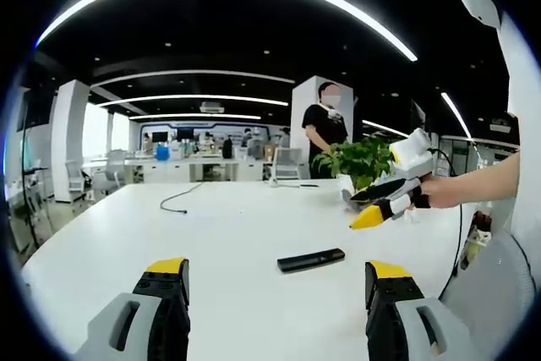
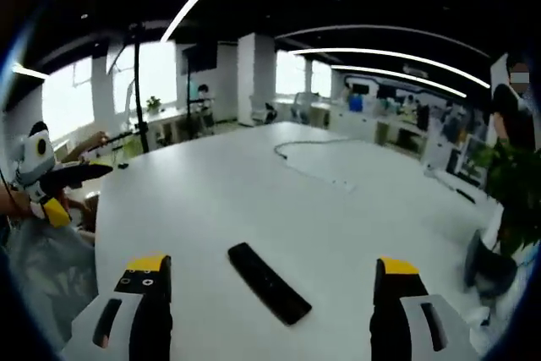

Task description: Press the specified remote control buttons in sequence, fully releasing each button before pressing the next.

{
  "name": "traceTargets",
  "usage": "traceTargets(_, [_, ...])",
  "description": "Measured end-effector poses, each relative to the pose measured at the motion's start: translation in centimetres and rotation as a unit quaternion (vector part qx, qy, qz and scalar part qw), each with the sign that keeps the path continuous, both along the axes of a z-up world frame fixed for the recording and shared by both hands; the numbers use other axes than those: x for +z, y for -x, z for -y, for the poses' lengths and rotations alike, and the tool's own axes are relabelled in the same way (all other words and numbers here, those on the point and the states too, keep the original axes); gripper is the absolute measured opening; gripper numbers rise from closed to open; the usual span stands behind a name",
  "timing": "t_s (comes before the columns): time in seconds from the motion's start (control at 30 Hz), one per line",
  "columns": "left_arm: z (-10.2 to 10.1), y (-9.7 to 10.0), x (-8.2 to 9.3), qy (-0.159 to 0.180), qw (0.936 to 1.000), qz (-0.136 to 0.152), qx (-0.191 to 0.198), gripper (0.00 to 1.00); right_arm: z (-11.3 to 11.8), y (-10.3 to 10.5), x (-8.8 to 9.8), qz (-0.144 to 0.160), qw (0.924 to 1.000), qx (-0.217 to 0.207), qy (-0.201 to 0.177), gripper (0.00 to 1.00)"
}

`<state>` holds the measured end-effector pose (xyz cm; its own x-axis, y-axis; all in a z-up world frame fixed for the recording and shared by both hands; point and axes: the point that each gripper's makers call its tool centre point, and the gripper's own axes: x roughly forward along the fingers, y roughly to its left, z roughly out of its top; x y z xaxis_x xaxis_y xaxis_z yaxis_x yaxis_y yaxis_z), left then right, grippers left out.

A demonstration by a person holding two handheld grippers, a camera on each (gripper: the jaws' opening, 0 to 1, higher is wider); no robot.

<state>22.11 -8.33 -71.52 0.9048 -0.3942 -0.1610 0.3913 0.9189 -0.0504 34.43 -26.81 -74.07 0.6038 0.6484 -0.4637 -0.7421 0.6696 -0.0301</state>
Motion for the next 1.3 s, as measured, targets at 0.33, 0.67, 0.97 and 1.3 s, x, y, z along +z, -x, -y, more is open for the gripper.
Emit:
traceTargets(0.33, [0.0,0.1,-0.1,-0.001,1.0,-0.002,0.0,0.88,0.4,2.6,1.3,0.02,0.9998,-0.002,0.0,0.99])
traceTargets(0.67, [0.1,0.2,-0.2,-0.006,1.0,-0.005,0.001,0.88,1.9,4.7,1.4,0.019,0.9994,-0.023,-0.015,0.99])
traceTargets(0.97, [0.1,0.2,-0.2,-0.007,1.0,-0.005,0.002,0.87,2.9,6.6,0.5,0.01,0.9991,-0.037,-0.016,0.99])
traceTargets(1.3, [0.0,0.2,-0.2,-0.008,1.0,-0.006,0.003,0.87,2.4,9.0,0.1,0.002,0.9989,-0.035,-0.031,0.99])
